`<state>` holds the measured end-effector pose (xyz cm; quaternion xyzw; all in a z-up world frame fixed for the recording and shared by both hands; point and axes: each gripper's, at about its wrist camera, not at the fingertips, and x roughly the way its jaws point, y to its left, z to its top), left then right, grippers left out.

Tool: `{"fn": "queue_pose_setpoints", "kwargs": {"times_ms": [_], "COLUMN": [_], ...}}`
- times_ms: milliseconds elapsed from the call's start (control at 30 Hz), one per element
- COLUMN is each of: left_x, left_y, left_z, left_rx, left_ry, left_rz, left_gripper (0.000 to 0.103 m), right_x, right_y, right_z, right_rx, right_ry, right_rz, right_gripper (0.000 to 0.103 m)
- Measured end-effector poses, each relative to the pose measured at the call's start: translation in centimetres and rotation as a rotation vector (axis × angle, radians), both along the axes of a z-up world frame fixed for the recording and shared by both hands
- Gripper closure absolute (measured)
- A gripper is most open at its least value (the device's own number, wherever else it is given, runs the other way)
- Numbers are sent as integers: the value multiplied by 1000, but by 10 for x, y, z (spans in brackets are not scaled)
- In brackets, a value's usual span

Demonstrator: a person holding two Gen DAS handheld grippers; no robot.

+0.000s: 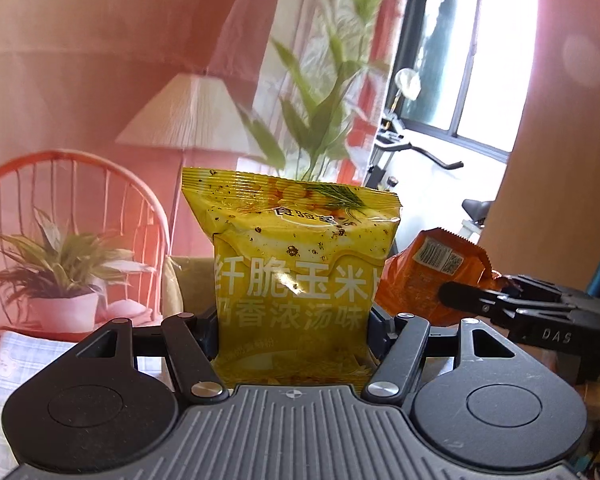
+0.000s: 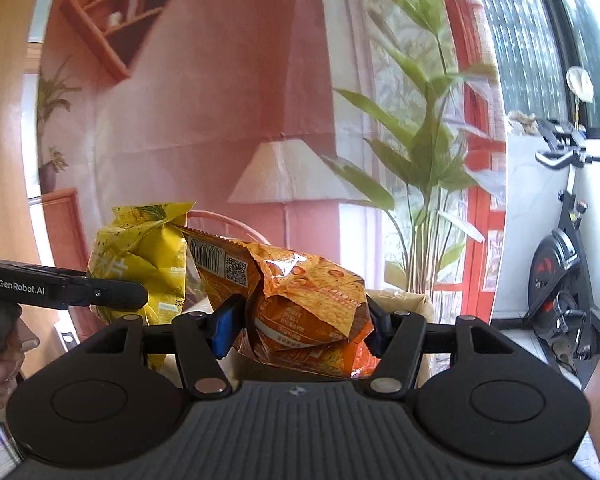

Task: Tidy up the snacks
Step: 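Lift both bags and carry them over the cardboard box, then open both tools to release the bags into the box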

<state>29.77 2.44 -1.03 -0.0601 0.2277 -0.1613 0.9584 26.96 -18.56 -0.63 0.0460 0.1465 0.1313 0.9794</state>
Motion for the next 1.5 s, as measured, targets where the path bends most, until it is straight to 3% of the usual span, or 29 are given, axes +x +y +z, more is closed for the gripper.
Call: {"fn": "queue_pose_setpoints", "kwargs": {"times_ms": [300,400,633,933,1000,1500], "left_x": [71,82,101,100,100,56], "left_y": [-21,-30,-35,-36,-36,-23], "left_z": [-19,-28,-43,-48,-46,-25], "left_rx": [109,166,188,229,233,196], "left_ry": [62,74,113,115,115,90], "left_rz": [2,1,-5,8,13,5], "left_gripper": [34,34,32,19,19,18], "right_x": [73,87,99,99,97,50], "right_y": [1,-1,-3,3,4,7], "right_z": [-34,-48,-65,-68,-66,-45], "right_rx": [-30,-34,-44,-65,-68,-45], "right_ry": [124,167,215,243,237,187], "right_rz": [-60,-80,-97,-98,-103,-101], "right_gripper": [41,41,41,36,30,30]}}
